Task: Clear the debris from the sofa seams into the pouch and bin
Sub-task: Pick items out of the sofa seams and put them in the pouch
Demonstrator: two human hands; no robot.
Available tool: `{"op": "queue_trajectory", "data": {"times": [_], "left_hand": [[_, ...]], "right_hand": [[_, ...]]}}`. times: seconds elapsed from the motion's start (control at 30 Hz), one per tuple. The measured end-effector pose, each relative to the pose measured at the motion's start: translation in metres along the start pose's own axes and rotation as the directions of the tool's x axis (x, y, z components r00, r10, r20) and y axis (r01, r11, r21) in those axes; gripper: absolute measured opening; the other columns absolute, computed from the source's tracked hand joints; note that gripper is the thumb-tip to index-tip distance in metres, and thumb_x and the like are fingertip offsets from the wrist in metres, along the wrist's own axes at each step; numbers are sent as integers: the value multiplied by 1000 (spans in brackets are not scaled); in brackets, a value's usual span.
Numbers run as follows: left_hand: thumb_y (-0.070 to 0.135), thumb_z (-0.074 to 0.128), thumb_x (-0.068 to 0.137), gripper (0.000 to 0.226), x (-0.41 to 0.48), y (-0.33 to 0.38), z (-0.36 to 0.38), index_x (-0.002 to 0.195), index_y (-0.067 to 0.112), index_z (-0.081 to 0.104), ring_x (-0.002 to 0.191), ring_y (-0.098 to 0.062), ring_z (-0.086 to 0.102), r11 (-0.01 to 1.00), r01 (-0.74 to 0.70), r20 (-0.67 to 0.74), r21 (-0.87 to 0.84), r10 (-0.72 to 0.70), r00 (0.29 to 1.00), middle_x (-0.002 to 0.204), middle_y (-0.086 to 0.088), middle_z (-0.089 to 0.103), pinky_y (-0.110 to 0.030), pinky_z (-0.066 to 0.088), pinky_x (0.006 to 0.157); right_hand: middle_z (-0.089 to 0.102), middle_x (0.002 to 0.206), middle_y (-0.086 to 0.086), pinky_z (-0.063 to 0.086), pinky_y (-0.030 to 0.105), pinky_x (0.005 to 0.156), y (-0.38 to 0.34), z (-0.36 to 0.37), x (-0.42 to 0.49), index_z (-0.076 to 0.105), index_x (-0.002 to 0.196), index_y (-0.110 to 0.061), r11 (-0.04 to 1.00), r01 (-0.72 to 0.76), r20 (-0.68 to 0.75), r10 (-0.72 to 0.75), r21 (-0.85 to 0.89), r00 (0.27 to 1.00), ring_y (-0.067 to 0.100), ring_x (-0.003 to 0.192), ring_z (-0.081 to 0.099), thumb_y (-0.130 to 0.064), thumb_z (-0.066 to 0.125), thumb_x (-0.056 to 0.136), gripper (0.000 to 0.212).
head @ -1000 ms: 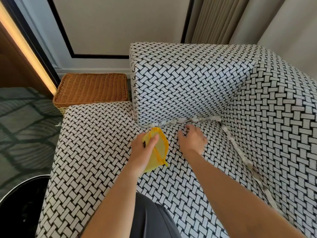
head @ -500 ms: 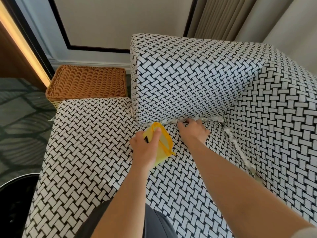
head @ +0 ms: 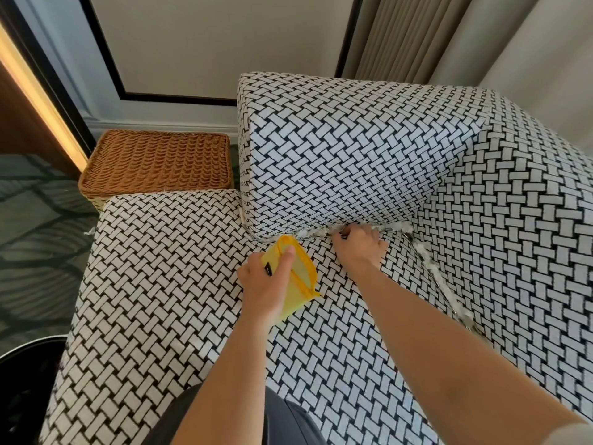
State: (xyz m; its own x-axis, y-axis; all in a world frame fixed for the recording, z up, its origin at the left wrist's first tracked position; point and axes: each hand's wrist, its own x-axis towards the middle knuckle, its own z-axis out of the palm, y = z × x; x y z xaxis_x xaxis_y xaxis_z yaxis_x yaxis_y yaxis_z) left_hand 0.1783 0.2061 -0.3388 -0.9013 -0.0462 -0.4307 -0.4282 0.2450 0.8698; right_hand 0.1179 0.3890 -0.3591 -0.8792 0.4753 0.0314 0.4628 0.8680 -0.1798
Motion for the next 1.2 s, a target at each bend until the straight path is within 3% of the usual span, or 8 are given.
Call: {"op": "queue_trajectory", "data": {"times": [0.23,0.4,0.67,0.73,0.83,0.93,1.07,1.2], "left_hand": [[65,45,82,65,2,3,-5,133,28,30,103,-21,35,998,29,92,-51,-24,995,139,-4,23,-40,33,80],[75,45,69,86,-6,8,-9,135,22,31,116,-29,41,997,75,157,-32,-69,985,141,-11,30,-49,38,96],[90,38,50,100,-46,16,-5,126,26,39,108,-29,49,989,-19,235,145,-16,972,130,-10,41,-46,45,86],[84,38,66,91,-49,16,-6,134,24,34,113,-32,47,987,6,232,163,-44,972,135,-11,38,-47,42,90],[81,37,70,88,-57,17,-8,134,21,31,113,-35,49,980,49,238,190,-95,967,133,-15,40,-55,44,93],[78,39,74,85,-67,19,-5,136,21,29,115,-36,49,975,47,265,219,-105,959,135,-16,39,-55,44,95],[70,40,81,79,-69,22,-2,139,18,28,115,-35,49,992,70,246,107,-95,965,137,-17,40,-52,45,94],[71,32,82,80,-67,25,-1,139,15,28,112,-32,50,992,123,271,5,-120,955,133,-18,44,-46,48,86]], "right_hand": [[55,120,4,32,38,92,8,2,-15,57,116,-19,987,115,-114,-102,113,988,25,114,45,-38,39,96,32],[58,100,9,42,38,87,24,0,-68,66,92,-6,903,233,-268,-139,361,953,22,96,46,-15,51,93,17],[54,122,1,36,8,86,39,-22,-142,70,95,-6,737,95,4,-132,669,991,13,114,48,-17,56,91,18],[60,108,-1,37,0,70,37,-32,-153,69,88,-14,630,-28,95,-73,776,993,8,94,53,-19,56,90,14],[56,62,-10,38,9,50,27,-55,-159,67,74,-22,437,-205,214,28,876,976,4,56,44,-20,56,88,18],[48,45,-15,37,9,45,15,-77,-160,66,71,-19,319,-189,198,6,929,980,-2,43,40,-16,58,86,18],[54,53,-11,34,8,44,1,-93,-165,66,73,-15,414,-37,72,-70,910,995,-3,44,43,-11,57,87,18],[60,89,-6,40,11,58,0,-86,-167,67,89,-31,521,56,27,-151,852,988,-5,64,51,-21,52,92,18]]}}
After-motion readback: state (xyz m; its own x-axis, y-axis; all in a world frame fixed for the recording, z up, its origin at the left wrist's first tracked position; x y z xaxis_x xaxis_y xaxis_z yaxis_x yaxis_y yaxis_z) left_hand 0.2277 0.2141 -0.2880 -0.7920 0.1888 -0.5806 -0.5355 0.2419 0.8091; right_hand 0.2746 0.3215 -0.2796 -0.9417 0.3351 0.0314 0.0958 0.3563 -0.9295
